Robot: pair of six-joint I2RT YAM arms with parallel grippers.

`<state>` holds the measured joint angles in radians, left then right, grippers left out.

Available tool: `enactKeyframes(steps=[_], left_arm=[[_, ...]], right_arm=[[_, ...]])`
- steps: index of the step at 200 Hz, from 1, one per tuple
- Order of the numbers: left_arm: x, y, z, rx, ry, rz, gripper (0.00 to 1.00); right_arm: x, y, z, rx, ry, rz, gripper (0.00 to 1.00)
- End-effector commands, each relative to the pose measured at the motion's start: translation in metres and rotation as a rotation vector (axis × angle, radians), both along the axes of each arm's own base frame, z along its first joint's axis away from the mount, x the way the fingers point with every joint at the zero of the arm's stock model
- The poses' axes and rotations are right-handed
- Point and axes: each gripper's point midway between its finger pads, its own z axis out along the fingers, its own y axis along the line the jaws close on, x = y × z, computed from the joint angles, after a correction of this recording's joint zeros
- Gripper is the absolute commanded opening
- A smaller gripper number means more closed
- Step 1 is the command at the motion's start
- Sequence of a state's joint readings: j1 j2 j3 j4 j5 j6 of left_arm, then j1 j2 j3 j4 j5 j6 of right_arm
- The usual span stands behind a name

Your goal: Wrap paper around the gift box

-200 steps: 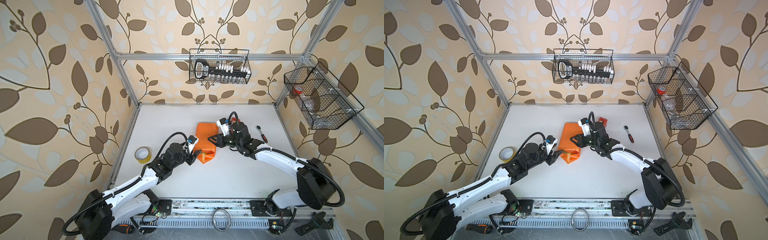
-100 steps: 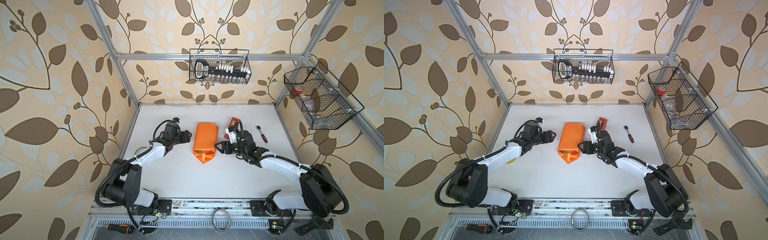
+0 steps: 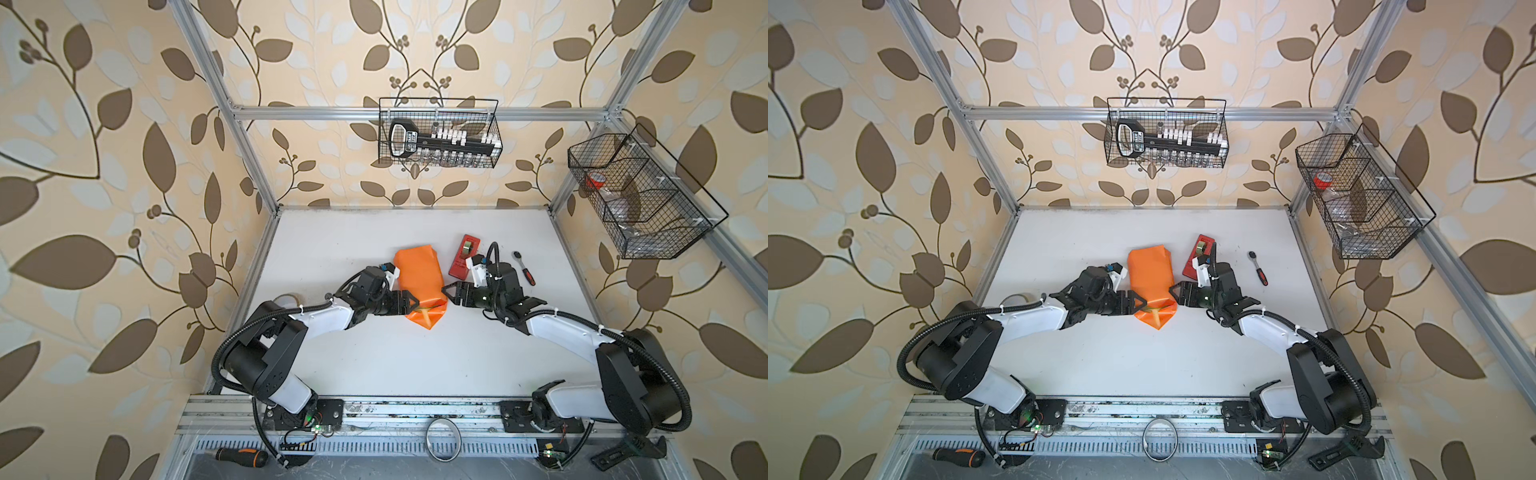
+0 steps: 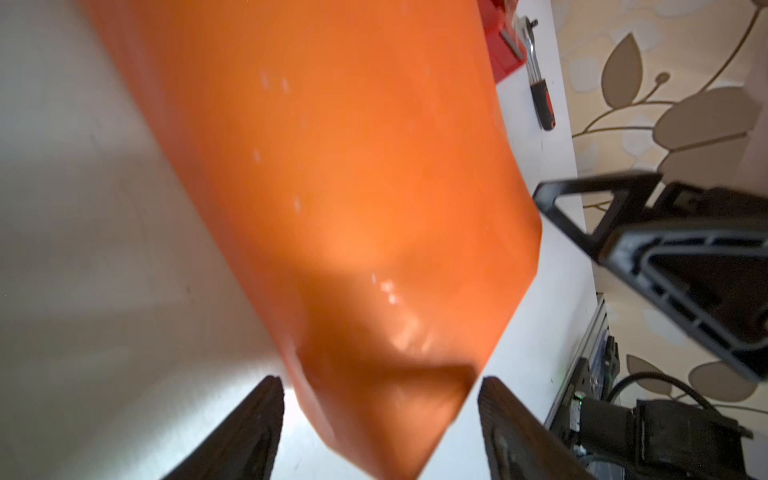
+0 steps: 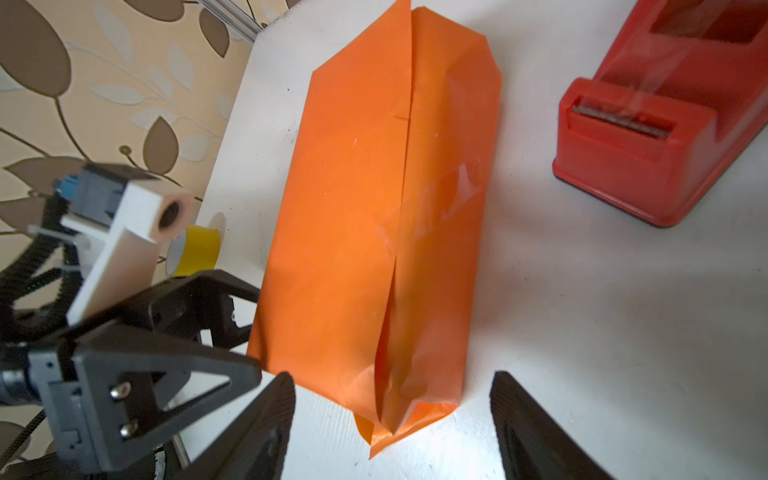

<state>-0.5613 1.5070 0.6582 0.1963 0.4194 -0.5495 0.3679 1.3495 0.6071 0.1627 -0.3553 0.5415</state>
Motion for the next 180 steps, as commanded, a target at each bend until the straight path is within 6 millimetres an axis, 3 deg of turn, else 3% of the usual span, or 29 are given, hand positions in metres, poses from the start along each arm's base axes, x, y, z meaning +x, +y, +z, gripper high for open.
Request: enactKeyframes(steps=[1,18,32,61,78,96,123,150,155,180], left_arm=[[0.005,0.026,0.021,0.108,-0.187,0.061,0.77],[-0.003,0.045,0.030,0.294,-0.365,0.062,0.75],[-0.016,0.043,0.044,0.368,-0.521,-0.008,0.71],[-0.046,0.014,0.053,0.354,-0.662,-0.232,0.50],[-0.062,-0.007,0.046,0.355,-0.688,-0.405,0.39],[-0.071,-0.025,0.035,0.441,-0.756,-0.586,0.33],[-0.073,-0.043,0.023,0.567,-0.852,-0.783,0.33],[-0.064,-0.052,0.014,0.632,-0.877,-0.863,0.38],[-0.063,-0.052,0.002,0.656,-0.858,-0.891,0.39],[-0.060,-0.051,-0.016,0.734,-0.857,-0.985,0.44]], right_arm=[[-0.007,-0.006,0.001,-0.025,-0.022,0.004,0.75],[-0.011,-0.011,0.000,-0.049,-0.026,-0.006,0.76],[-0.013,-0.016,-0.001,-0.065,-0.033,-0.020,0.76],[-0.015,-0.018,-0.006,-0.065,-0.028,-0.031,0.75],[-0.015,-0.019,-0.009,-0.067,-0.023,-0.039,0.75],[-0.017,-0.020,-0.011,-0.066,-0.018,-0.041,0.75],[-0.022,-0.024,-0.016,-0.067,-0.010,-0.059,0.75],[-0.033,-0.027,-0.030,-0.048,0.030,-0.068,0.73],[-0.036,-0.027,-0.034,-0.048,0.040,-0.065,0.73],[-0.048,-0.031,-0.046,-0.071,0.077,-0.056,0.72]])
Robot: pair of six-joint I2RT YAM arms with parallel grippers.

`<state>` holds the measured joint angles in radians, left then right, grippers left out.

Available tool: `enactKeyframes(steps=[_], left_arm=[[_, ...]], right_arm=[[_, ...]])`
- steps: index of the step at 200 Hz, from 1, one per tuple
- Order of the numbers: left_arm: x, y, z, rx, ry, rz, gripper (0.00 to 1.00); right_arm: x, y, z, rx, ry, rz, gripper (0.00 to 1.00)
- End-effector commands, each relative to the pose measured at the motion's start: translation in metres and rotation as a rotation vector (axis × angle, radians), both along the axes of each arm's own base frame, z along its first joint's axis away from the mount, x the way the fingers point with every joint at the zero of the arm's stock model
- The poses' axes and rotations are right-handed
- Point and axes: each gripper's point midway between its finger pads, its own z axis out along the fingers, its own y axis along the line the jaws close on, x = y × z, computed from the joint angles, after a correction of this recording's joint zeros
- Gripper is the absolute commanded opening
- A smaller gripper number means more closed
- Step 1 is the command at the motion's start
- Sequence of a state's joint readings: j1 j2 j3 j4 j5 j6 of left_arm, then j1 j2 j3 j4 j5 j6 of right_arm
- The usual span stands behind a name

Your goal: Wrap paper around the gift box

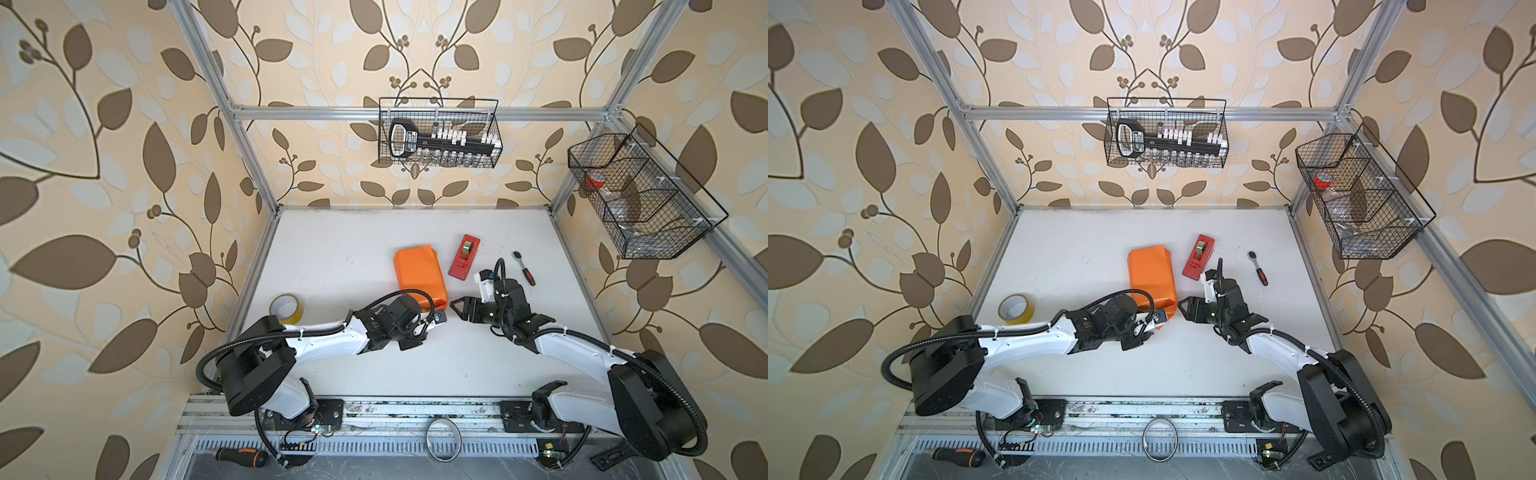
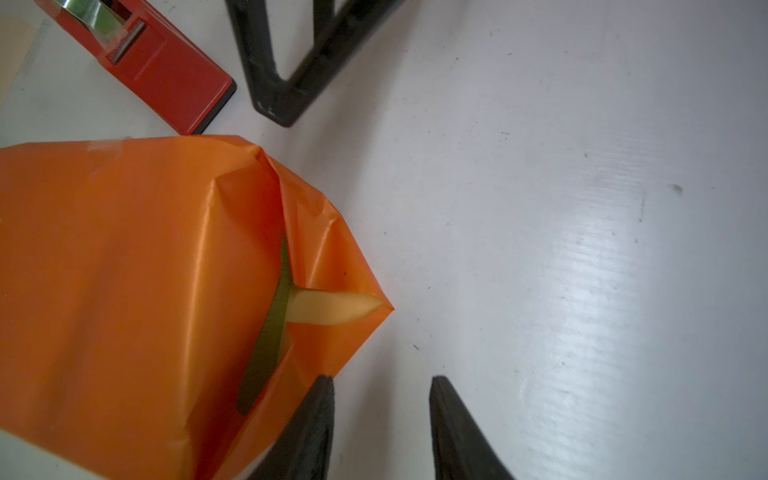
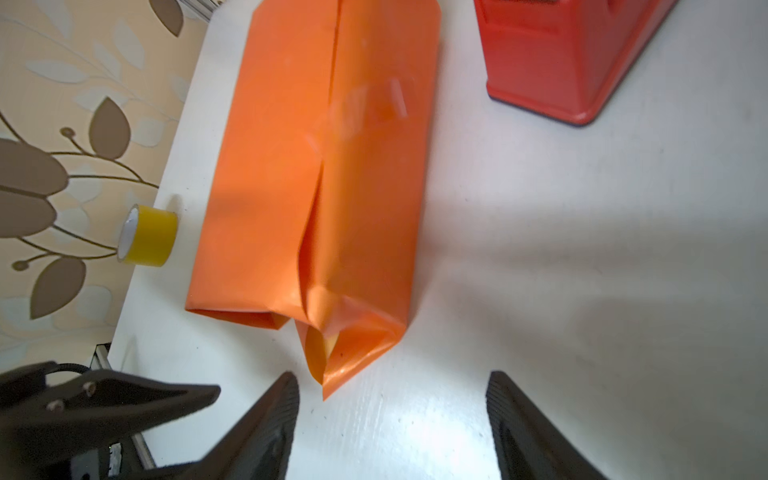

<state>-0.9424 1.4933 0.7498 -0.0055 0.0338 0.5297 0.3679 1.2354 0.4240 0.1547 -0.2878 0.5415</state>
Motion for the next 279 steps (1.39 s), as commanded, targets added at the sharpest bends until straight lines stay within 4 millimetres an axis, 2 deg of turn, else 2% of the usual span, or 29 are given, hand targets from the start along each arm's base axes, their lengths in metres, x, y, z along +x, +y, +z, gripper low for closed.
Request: enactKeyframes(steps=[1,37,115,169,229,279], left_arm=[[0.004,0.003,-0.013,0.130,-0.064,-0.106,0.44],[0.013,0.003,-0.026,0.216,-0.114,-0.163,0.44],[0.023,-0.002,-0.047,0.307,-0.126,-0.209,0.47],[0.022,0.003,-0.060,0.356,-0.090,-0.234,0.33],[0.025,-0.002,-0.056,0.339,-0.087,-0.245,0.17],[0.028,-0.008,-0.048,0.298,-0.097,-0.240,0.09]], right_arm=[[-0.009,-0.004,-0.007,-0.004,0.021,-0.004,0.72],[-0.016,-0.012,-0.012,-0.030,0.025,-0.018,0.72],[-0.018,-0.014,-0.011,-0.038,0.023,-0.020,0.72],[-0.020,-0.017,-0.013,-0.046,0.026,-0.027,0.72],[-0.021,-0.016,-0.017,-0.041,0.039,-0.024,0.71],[-0.027,-0.010,-0.027,0.000,0.078,-0.013,0.69]])
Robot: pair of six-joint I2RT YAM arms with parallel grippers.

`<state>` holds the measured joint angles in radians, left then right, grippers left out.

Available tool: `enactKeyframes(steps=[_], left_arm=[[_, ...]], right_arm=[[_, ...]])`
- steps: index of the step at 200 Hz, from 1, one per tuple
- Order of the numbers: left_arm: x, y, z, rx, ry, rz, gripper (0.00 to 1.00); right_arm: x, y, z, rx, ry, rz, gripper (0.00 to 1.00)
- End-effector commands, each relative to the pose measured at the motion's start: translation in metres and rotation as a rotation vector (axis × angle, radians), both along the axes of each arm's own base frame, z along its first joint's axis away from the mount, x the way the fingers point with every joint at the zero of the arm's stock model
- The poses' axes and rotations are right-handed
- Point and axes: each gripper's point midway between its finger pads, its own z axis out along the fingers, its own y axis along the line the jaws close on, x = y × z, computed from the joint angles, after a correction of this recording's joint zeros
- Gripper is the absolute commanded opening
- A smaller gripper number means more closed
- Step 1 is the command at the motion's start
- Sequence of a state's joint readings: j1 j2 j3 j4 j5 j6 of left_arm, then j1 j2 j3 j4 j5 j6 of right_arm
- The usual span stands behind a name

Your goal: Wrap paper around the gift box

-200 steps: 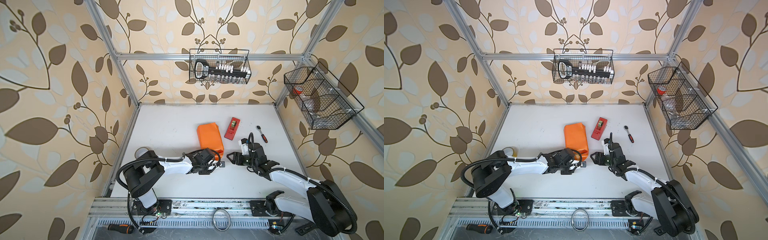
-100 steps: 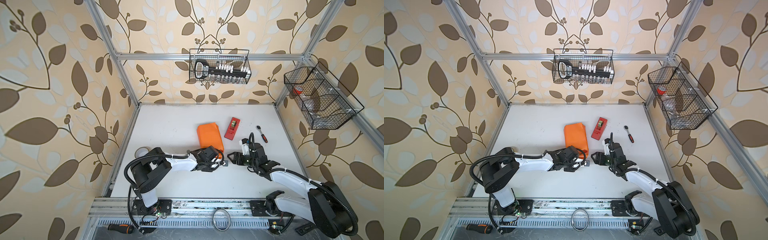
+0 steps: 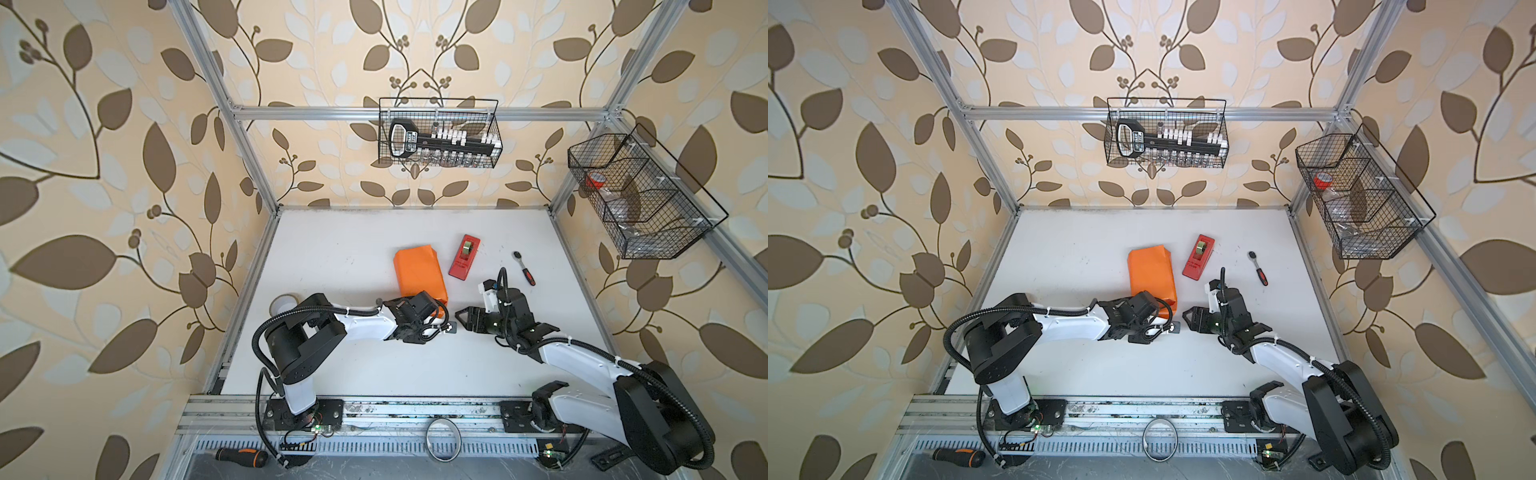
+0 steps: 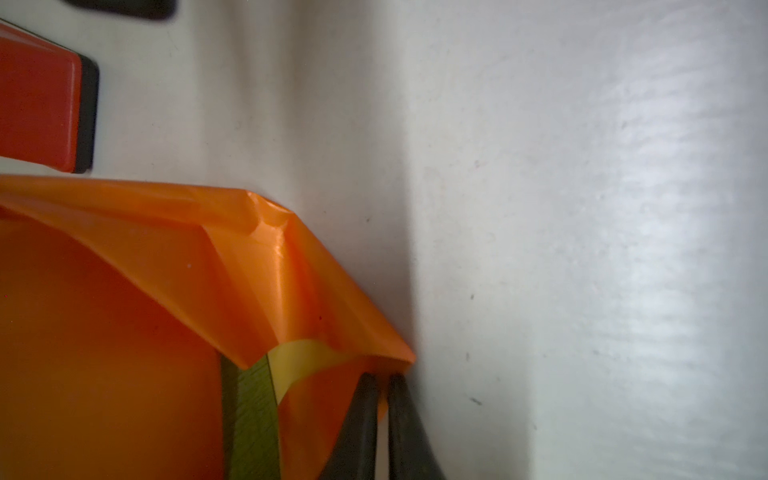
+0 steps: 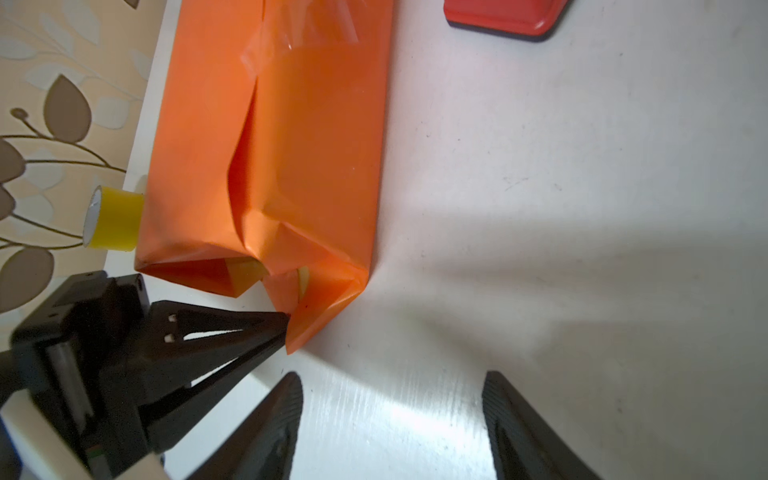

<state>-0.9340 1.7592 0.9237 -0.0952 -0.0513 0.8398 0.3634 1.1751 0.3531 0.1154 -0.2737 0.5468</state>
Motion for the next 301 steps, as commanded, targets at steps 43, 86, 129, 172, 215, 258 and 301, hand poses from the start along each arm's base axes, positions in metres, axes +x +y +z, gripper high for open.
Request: enactKeyframes(steps=[43,86,129,172,215,258,301], left_arm=[[0.003,-0.002,0.010,-0.040,0.010,-0.044,0.02],[0.008,-0.003,0.025,-0.116,0.019,-0.018,0.00],[0.009,-0.002,0.036,-0.181,0.027,-0.005,0.00],[0.000,-0.001,0.041,-0.207,0.080,-0.010,0.09],[-0.003,-0.014,0.036,-0.261,0.159,0.049,0.32],[0.004,-0.017,0.022,-0.259,0.157,0.135,0.38],[0.006,-0.020,0.012,-0.240,0.170,0.176,0.36]], right_arm=[[-0.017,0.016,-0.019,0.035,0.060,0.046,0.66],[-0.023,0.043,-0.024,0.077,0.075,0.093,0.51],[-0.023,0.063,-0.029,0.094,0.072,0.103,0.35],[-0.019,0.065,-0.030,0.097,0.061,0.077,0.31],[-0.012,0.033,-0.025,0.086,0.027,-0.011,0.30],[-0.014,0.017,-0.024,0.069,0.015,-0.037,0.30],[-0.017,0.018,-0.028,0.079,0.027,-0.030,0.30]])
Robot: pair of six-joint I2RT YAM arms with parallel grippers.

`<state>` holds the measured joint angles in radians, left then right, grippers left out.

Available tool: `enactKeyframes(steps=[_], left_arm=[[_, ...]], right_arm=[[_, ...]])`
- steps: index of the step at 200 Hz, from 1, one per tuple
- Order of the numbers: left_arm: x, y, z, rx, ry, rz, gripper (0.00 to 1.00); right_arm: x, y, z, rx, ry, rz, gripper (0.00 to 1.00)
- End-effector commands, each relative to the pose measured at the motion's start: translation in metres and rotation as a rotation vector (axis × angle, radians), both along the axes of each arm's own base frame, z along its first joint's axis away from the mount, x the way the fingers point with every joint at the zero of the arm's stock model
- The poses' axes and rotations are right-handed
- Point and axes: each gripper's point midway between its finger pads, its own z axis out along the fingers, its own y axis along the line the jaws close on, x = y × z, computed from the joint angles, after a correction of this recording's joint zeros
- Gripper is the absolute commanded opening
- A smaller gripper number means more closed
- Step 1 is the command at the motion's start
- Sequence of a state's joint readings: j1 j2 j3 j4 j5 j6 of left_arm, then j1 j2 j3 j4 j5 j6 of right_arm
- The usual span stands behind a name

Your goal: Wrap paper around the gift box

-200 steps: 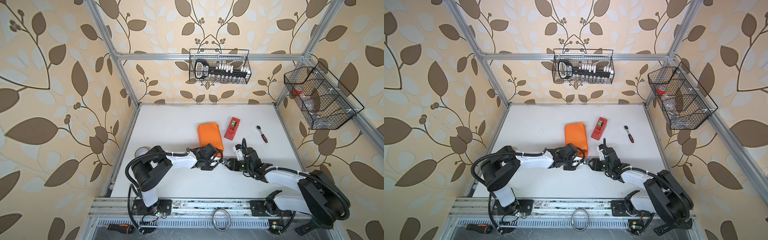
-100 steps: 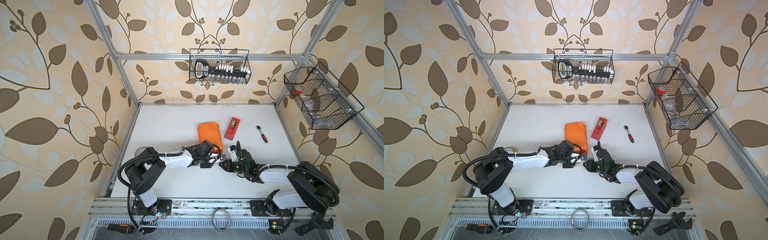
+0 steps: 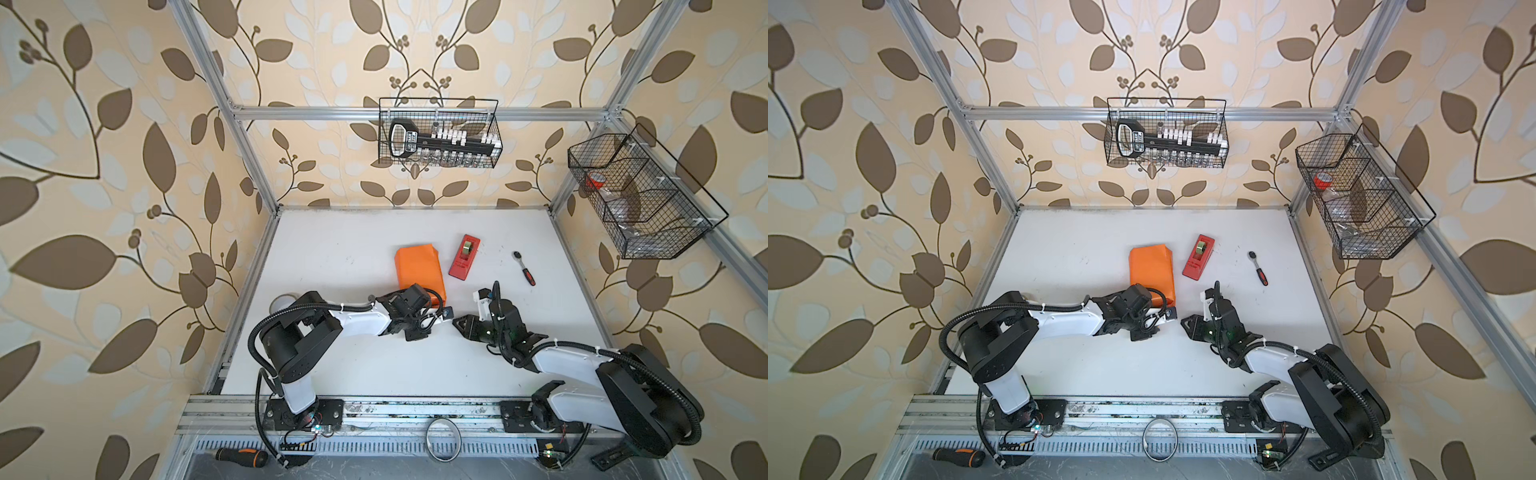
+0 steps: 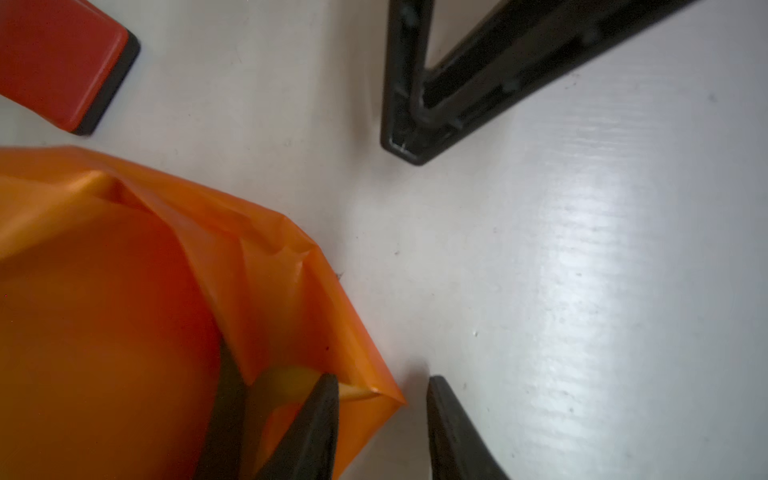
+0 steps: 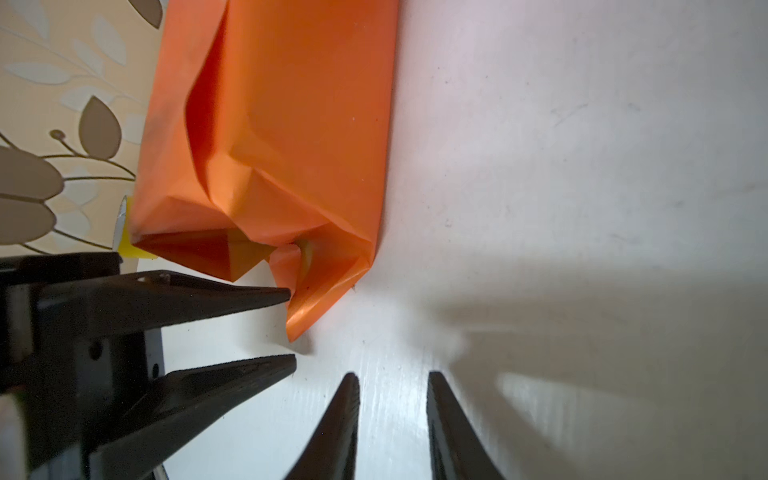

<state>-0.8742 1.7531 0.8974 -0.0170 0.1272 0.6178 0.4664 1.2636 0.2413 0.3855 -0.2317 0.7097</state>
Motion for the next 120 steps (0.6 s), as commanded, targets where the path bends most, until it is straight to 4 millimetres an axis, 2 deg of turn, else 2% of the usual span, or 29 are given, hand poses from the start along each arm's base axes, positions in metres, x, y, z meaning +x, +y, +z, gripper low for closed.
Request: enactKeyframes(steps=[1,24,62,105,120], left_arm=[[0.007,-0.011,0.007,-0.030,-0.010,0.034,0.35],[0.007,-0.008,0.002,-0.020,-0.013,0.046,0.31],[0.007,-0.007,-0.001,-0.020,-0.009,0.055,0.16],[0.004,-0.011,0.007,-0.067,0.004,0.063,0.00],[0.003,-0.013,0.011,-0.082,0.016,0.067,0.00]], right_arm=[[-0.006,-0.003,-0.008,-0.014,0.018,0.004,0.30],[-0.006,-0.004,-0.009,-0.015,0.017,0.007,0.30],[-0.006,-0.003,-0.009,-0.013,0.018,0.010,0.30],[-0.007,-0.002,-0.009,-0.003,0.021,0.008,0.30],[-0.007,0.000,-0.008,0.000,0.018,0.012,0.29]])
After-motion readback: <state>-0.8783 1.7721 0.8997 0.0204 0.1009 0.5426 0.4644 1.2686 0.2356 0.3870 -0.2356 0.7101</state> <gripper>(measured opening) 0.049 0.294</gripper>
